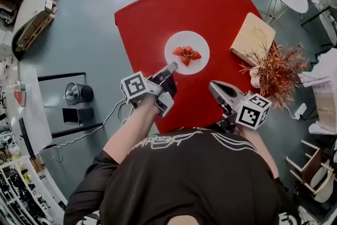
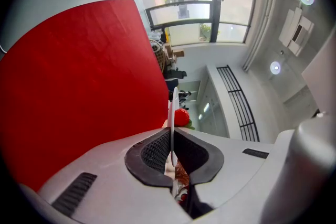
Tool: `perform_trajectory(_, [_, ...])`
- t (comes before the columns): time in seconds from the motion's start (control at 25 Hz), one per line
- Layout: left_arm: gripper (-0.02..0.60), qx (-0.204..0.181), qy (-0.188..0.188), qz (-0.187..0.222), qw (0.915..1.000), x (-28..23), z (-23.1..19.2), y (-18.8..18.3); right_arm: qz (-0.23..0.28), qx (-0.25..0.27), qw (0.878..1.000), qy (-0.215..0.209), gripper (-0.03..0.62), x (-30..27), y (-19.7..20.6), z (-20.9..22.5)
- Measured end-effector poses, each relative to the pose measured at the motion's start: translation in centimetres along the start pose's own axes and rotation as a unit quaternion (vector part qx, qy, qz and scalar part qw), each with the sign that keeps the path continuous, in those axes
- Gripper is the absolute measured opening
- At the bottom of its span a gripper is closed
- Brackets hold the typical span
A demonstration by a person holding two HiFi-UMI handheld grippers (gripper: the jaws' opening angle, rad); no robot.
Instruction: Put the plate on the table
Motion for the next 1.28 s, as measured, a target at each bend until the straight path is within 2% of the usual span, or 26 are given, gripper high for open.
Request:
perform_trajectory(0.48, [0.018, 0.011, -0.078, -0.007, 0.9969, -2.3, -6.5, -1.2, -0.023, -0.008, 1.0, 0.007, 0.007, -1.4, 1.6, 1.7])
perform_trajectory(0.76, [0.018, 0.006, -0.102, -0.007, 0.9947, -2.7, -7.6, -1.6, -0.033, -0.018, 0.999, 0.007, 0.008, -1.7, 3.0, 2.3])
perform_trajectory(1.12, [0.019, 0.006, -0.116, -0.007, 0.9932, -2.6, -7.8, -1.8, -0.032, -0.022, 0.999, 0.011, 0.008, -2.0, 3.4, 2.3])
perform_trajectory(1.28, [0.108, 0.002, -0.115, -0.017, 0.9932, -2.9, -7.8, -1.7, -0.035, -0.017, 0.999, 0.012, 0.008, -2.0, 3.4, 2.3])
Point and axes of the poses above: the fingertips, and each gripper's own axes: x backward along the fingers, z to its right, y out of its underside, the point moved 6 cm from there along x, backward along the fingers, and after that the axes turned 3 degrees about z, right-handed, at the moved point
